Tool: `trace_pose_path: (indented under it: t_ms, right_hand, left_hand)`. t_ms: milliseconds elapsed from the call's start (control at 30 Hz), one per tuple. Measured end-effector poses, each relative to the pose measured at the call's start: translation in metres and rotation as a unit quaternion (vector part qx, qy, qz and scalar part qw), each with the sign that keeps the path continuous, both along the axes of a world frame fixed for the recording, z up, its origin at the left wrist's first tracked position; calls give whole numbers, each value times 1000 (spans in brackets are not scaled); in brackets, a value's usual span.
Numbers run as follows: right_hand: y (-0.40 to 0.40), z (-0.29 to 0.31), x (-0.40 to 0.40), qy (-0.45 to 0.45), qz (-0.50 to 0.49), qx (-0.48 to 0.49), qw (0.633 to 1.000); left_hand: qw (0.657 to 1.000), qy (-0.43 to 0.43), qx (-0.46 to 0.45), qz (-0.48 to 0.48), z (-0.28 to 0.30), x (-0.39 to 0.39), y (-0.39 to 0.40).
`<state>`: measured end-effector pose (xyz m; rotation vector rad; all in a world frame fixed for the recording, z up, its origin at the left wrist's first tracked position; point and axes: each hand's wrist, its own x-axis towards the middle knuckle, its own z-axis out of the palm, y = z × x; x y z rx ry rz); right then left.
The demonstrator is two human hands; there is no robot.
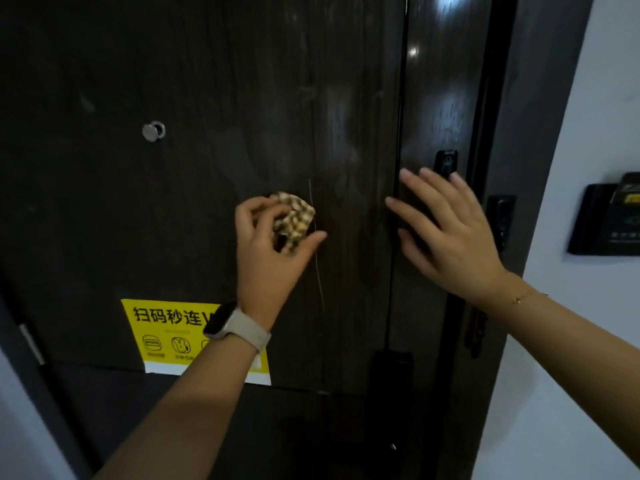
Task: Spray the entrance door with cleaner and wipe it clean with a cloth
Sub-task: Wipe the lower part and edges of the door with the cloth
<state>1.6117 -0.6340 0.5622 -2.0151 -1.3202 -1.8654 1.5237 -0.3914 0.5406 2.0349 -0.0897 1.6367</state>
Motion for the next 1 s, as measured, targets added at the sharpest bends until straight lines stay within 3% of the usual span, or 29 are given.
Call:
trace_pose_path:
  t_ms: [167,367,633,867,1000]
  right_hand:
    - [1,14,14,50,-17,13,999]
    - [8,6,21,50,-48,32,997]
    - [12,-6,22,52,-77,37,995]
    - [12,-8,21,56,-91,36,994]
    - [10,-11,21,58,-91,30,994]
  left_hand:
    - [998,-60,-5,10,8,14,-4]
    - [996,-77,-15,43,43,19,-1]
    - [999,12,-48,18,-76,12,-29]
    - [995,-86,-38,21,72,26,-18]
    - [996,-55,-70,30,18,22,-23]
